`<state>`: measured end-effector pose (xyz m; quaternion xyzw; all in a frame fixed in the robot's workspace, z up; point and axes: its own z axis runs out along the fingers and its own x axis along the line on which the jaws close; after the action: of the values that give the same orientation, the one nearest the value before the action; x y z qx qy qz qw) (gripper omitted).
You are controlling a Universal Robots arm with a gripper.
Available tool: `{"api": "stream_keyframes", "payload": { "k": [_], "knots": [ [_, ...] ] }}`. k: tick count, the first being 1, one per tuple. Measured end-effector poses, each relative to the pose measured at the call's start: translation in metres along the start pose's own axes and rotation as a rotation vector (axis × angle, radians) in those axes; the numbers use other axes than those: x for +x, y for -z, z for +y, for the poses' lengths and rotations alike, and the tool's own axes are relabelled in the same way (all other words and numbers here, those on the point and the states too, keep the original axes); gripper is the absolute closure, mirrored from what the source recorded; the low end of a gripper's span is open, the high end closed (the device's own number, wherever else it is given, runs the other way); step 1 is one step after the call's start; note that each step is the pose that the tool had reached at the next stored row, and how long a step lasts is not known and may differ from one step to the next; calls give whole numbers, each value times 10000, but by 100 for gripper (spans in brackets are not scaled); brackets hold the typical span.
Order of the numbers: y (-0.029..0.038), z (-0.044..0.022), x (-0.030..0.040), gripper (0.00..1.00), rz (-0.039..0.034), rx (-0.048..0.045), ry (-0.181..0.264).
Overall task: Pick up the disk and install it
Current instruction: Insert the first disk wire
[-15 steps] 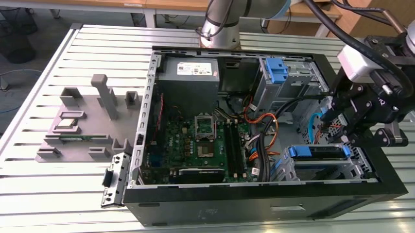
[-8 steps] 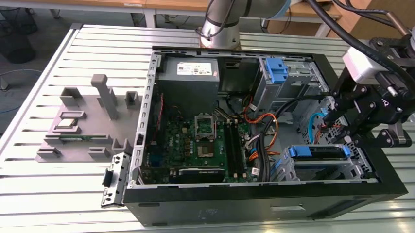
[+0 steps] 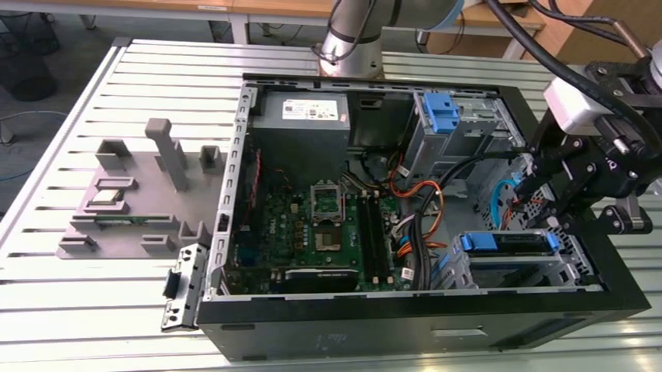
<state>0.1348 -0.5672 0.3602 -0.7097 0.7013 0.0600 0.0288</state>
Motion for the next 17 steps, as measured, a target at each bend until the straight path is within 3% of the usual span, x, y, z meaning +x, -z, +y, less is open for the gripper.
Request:
{"api": "stream_keyframes", "payload": {
  "k": [7,11,13,14,17],
  "knots": [
    [84,-20,-11,52,-46,-18,-1],
    [84,-24,-23,52,-45,-20,-1],
    [62,-25,-34,52,-46,-20,1],
    [-46,-43,-36,52,-46,-52,-1],
    [-78,-45,-33,52,-40,-129,-11]
  ]
}}
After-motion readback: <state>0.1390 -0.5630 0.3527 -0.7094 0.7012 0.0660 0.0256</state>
